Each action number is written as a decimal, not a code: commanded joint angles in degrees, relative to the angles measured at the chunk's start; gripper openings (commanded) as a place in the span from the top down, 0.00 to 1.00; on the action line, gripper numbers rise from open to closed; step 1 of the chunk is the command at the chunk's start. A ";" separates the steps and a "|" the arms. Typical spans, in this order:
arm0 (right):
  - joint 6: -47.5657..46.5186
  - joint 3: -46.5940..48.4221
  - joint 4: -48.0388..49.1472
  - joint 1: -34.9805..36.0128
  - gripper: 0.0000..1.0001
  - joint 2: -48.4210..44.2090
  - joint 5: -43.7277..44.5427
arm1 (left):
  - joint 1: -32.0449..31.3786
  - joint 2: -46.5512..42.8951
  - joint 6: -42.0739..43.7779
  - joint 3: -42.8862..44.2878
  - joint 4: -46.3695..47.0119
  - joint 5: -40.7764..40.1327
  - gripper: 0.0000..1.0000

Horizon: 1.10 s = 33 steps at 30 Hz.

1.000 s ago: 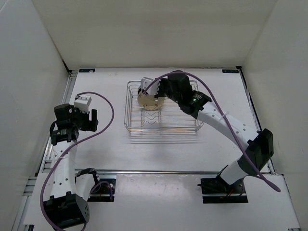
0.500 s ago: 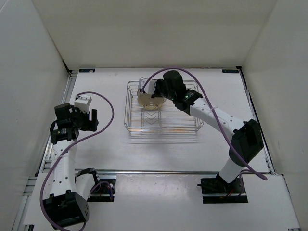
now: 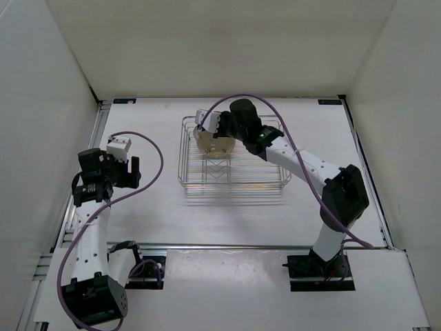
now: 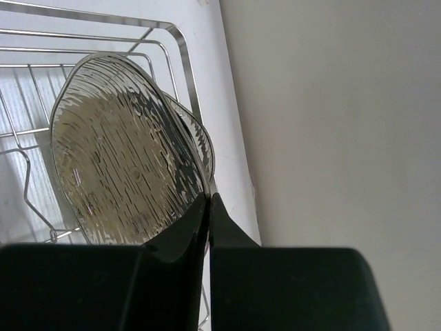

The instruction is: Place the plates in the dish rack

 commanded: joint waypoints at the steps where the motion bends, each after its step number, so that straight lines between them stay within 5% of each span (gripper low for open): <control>1: 1.01 3.19 4.31 -0.38 1.00 0.21 -0.82 | 0.26 -0.38 0.46 0.45 -0.29 1.32 0.13; 33: 2.07 -0.42 5.99 -1.96 1.00 0.74 -0.74 | 0.26 -1.43 -0.07 -0.08 -0.82 1.32 0.13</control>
